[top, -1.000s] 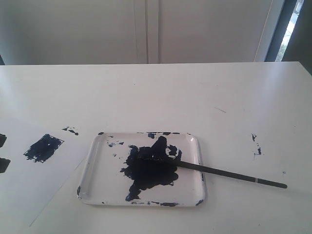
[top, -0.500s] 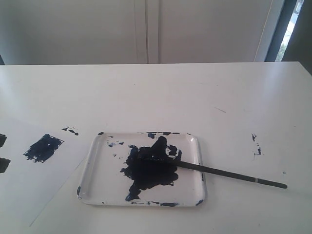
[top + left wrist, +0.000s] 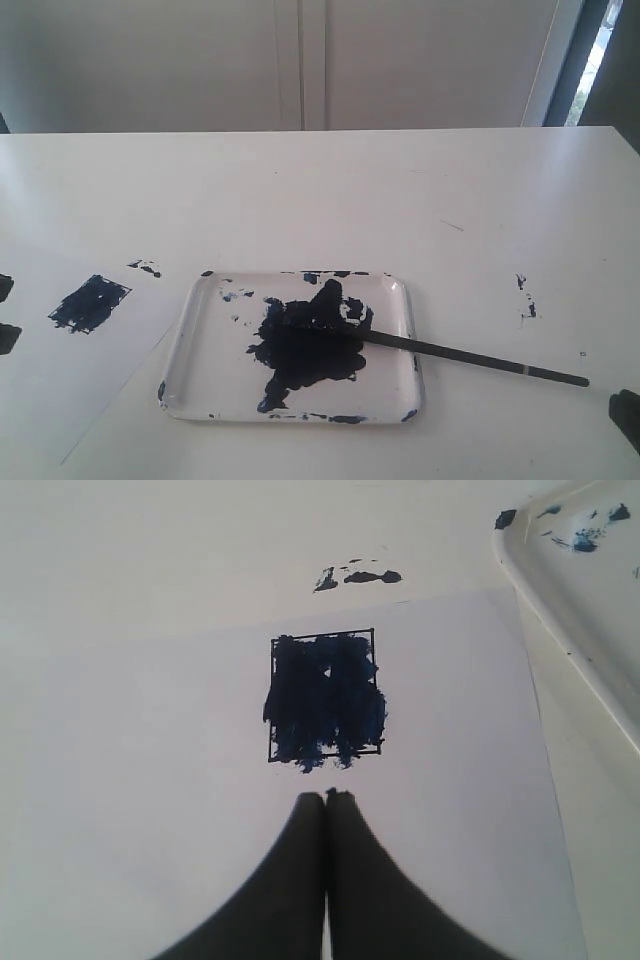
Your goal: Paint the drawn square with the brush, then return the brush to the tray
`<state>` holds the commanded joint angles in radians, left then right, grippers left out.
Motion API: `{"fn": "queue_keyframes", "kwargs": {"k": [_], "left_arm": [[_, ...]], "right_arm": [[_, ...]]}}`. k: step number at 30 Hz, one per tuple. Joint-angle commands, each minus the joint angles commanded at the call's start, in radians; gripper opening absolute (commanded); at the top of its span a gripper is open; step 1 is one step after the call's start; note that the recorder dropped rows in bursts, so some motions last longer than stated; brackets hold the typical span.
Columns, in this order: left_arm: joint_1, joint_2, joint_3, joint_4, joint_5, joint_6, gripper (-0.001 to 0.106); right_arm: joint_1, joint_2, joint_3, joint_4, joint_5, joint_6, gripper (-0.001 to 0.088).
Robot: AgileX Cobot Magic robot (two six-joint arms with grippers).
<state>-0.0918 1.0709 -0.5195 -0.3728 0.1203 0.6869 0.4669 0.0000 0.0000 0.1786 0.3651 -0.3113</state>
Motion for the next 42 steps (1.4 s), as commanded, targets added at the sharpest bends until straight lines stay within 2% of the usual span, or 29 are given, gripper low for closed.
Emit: {"fn": "queue_keyframes", "kwargs": {"k": [5,7,19,26,29,33,35,37,42], "left_arm": [[0.000,-0.008,0.000,0.000,0.002,0.000,0.000],[0.000,-0.047,0.000,0.000,0.002,0.000,0.000],[0.000,-0.419,0.000,0.000,0.003,0.000,0.000],[0.000,-0.592,0.000,0.024,-0.002,0.071,0.000],[0.000,-0.648,0.000,0.018,0.049,0.056,0.000],[0.015,-0.711,0.005,0.018,0.226,0.001,0.000],[0.029,-0.735,0.034,0.009,0.259,-0.058,0.000],[0.044,-0.763,0.089,-0.005,0.239,-0.118,0.000],[0.052,-0.841,0.256,-0.166,0.032,-0.142,0.000]], "right_arm": [[0.000,0.000,0.000,0.000,0.000,0.000,0.0000],[0.000,0.000,0.000,0.000,0.000,0.000,0.0000],[0.000,0.000,0.000,0.000,0.000,0.000,0.0000],[0.000,0.000,0.000,0.000,0.000,0.000,0.0000],[0.000,0.000,0.000,0.000,0.000,0.000,0.0000],[0.000,0.000,0.000,0.000,0.000,0.000,0.0000],[0.000,0.000,0.000,0.000,0.000,0.000,0.0000],[0.000,0.000,0.000,0.000,0.000,0.000,0.0000],[0.000,0.000,0.000,0.000,0.000,0.000,0.0000]]}}
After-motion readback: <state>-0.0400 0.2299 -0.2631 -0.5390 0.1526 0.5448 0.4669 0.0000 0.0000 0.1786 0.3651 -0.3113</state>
